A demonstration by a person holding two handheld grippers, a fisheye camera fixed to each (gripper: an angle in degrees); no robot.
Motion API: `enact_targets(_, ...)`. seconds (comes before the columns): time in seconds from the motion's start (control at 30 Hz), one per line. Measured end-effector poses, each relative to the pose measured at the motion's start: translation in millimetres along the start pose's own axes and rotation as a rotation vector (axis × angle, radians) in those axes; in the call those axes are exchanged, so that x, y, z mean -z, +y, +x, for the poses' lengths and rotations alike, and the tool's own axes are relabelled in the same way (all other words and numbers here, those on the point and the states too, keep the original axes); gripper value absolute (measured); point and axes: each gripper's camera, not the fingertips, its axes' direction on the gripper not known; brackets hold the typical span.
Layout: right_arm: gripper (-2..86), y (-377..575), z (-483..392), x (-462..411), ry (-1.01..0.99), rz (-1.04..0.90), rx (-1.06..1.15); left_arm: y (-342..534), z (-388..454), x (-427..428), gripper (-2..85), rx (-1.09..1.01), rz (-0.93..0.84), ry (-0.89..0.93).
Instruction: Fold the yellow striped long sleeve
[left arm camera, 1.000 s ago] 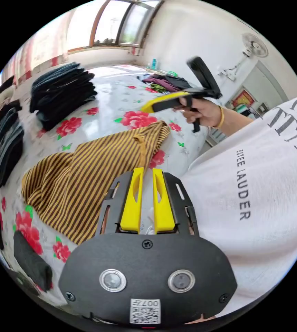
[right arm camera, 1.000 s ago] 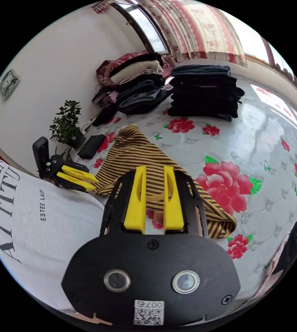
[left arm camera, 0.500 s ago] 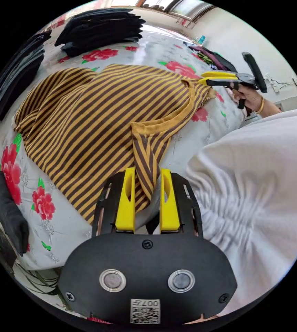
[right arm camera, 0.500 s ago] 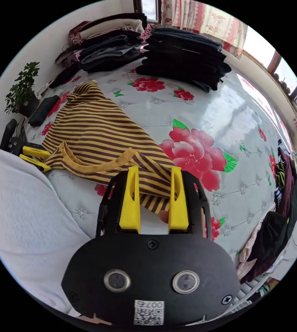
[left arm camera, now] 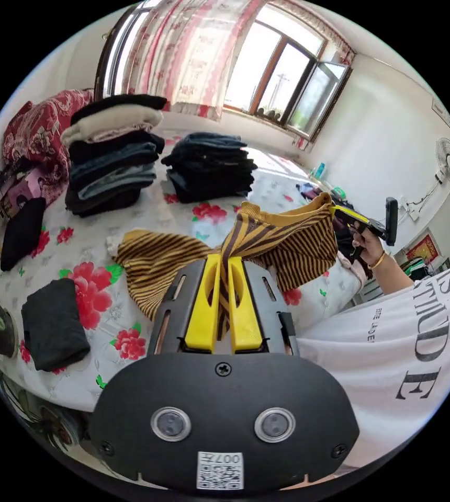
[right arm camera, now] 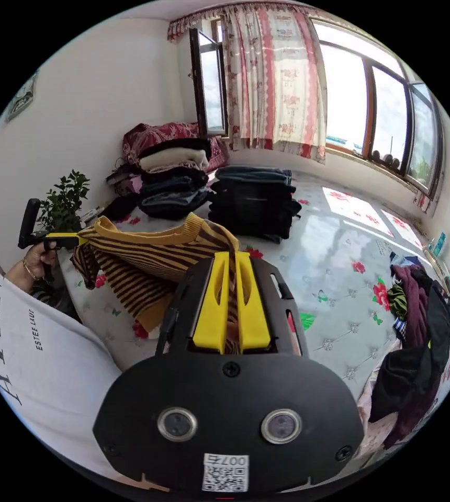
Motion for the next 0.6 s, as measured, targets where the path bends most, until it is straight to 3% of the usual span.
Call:
enact_targets(0.07, 0.1, -13, -18, 56, 0.035, 0.182, 0.043, -11, 25, 53, -0.3, -0.054, 0.207, -0.036)
enact_targets(0.3, 0.0, -18, -75, 206, 0.132, 0.607, 0.199, 7, 105, 180, -0.8, -0.218, 0.639, -0.107)
enact_targets(0.47, 0.0, -9, -103, 298, 0.226, 0.867, 0.3, 30, 180, 248, -0.9, -0.375, 0.833, -0.22)
enact_targets(0.6, 0.1, -16, -102, 329, 0.229, 0.941, 0.324, 26, 208, 267, -0.9, -0.434, 0.896, -0.246)
